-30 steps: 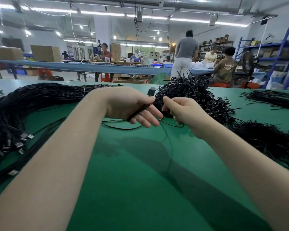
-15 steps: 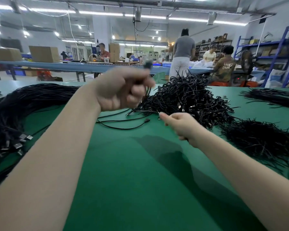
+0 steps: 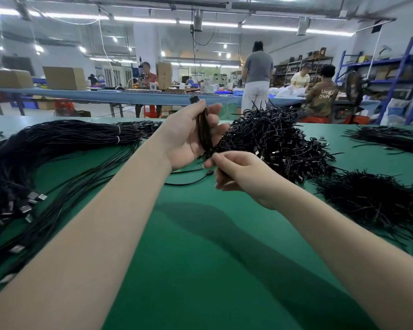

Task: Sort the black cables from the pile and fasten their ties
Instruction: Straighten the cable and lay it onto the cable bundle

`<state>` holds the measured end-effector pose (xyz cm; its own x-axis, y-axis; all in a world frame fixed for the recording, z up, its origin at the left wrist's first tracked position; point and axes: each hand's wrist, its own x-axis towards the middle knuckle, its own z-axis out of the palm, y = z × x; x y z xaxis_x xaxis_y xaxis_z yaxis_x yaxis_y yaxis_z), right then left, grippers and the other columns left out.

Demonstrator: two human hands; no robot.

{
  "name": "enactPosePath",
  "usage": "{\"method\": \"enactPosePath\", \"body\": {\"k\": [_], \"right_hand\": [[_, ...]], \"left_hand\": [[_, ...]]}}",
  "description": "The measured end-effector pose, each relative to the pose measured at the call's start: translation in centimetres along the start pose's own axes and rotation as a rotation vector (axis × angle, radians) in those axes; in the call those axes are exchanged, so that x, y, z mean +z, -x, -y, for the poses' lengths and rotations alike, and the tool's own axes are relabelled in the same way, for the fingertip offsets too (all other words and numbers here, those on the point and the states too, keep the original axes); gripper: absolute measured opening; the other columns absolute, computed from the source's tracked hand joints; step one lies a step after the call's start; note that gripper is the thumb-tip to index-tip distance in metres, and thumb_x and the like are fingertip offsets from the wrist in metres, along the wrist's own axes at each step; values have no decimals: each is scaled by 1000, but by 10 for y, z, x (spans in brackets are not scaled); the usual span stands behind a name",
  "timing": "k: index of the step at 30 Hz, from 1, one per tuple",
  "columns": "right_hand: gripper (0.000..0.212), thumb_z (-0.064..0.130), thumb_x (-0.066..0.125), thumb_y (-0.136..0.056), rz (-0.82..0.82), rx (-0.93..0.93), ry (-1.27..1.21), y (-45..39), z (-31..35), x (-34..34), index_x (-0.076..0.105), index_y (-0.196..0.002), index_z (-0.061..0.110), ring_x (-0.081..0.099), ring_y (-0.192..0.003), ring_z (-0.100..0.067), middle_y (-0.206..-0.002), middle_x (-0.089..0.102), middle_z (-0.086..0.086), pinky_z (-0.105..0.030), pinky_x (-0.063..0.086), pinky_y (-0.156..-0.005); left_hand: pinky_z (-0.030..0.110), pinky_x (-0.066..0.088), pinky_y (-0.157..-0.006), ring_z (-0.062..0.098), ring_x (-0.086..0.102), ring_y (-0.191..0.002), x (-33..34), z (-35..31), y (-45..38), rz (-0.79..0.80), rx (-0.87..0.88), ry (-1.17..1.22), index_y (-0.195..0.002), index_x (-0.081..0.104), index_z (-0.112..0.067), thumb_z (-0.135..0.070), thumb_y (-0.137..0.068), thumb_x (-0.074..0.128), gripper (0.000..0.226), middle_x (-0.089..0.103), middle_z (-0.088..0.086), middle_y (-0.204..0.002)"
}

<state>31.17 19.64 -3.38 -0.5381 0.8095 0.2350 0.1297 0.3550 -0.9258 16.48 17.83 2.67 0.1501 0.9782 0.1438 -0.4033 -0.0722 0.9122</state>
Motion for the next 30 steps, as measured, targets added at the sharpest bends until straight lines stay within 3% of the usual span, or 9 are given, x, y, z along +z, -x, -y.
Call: {"method": "enactPosePath", "body": {"k": [5, 9, 11, 14, 17, 23, 25, 28, 30], "right_hand": [[20, 34, 47, -99, -91, 123, 182, 0, -13, -11, 67, -98, 29, 64, -83, -10, -91, 72, 10, -17, 47, -68], [21, 38, 50, -98, -110, 192, -310, -5, -2, -11, 64, -93, 23, 70, -75, -13, -75, 70, 7, -27, 53, -70], [16, 35, 57, -95, -134, 167, -282, -4, -3, -10, 65, -92, 21, 69, -68, -10, -66, 66, 10, -26, 55, -69], [12, 29, 61, -93, -206, 155, -165, -3, -8, -10, 68, -91, 20, 65, -62, -8, -65, 66, 10, -26, 56, -72], [12, 25, 59, -94, -239, 145, -131, -4, -11, -11, 70, -92, 19, 59, -57, -7, -66, 66, 11, -26, 55, -70], [25, 36, 48, -99, -178, 134, -124, -6, -11, -10, 66, -93, 20, 58, -54, -5, -79, 62, 9, -26, 51, -65], [32, 43, 49, -97, -134, 102, -101, -5, -10, -11, 66, -95, 16, 57, -54, -6, -77, 60, 11, -25, 50, -64], [31, 40, 56, -94, -104, -3, 151, -2, -10, -6, 59, -76, 14, 47, -46, -2, -57, 50, 18, -18, 42, -53], [35, 35, 56, -95, -142, -32, 321, -2, -11, -2, 52, -68, 13, 46, -47, -7, -53, 47, 12, -18, 39, -47]], "left_hand": [[16, 23, -43, 3, 27, -42, -6, 2, -4, 64, -30, 78, -73, 51, -20, -30, -104, 34, 37, 29, -11, -51], [14, 23, -43, 2, 31, -42, -5, 17, -5, 141, -130, -3, -76, 46, -20, -34, -104, 33, 34, 37, -12, -55], [15, 32, -45, 5, 38, -47, -4, 24, -7, 100, -166, -49, -76, 46, -19, -34, -104, 33, 34, 42, -9, -58], [21, 45, -53, 11, 50, -54, -4, 27, -10, -38, -163, -289, -75, 51, -17, -34, -104, 37, 37, 51, -3, -62], [24, 43, -62, 12, 51, -61, -6, 29, -12, -171, -122, -542, -74, 56, -19, -38, -102, 41, 37, 55, -4, -72], [26, 46, -78, 16, 57, -80, 0, 37, -15, -57, -125, -58, -76, 50, -14, -30, -104, 35, 36, 65, 5, -96], [25, 50, -72, 13, 59, -70, 2, 40, -17, -83, -117, -55, -76, 50, -14, -30, -104, 35, 36, 63, 3, -88], [35, 45, -99, 18, 56, -87, 2, 46, -18, -135, -108, -181, -77, 56, -16, -31, -103, 41, 34, 62, 0, -87], [38, 42, -103, 20, 51, -95, 3, 51, -20, -184, -99, -296, -78, 59, -18, -33, -102, 42, 33, 62, -2, -87]]}}
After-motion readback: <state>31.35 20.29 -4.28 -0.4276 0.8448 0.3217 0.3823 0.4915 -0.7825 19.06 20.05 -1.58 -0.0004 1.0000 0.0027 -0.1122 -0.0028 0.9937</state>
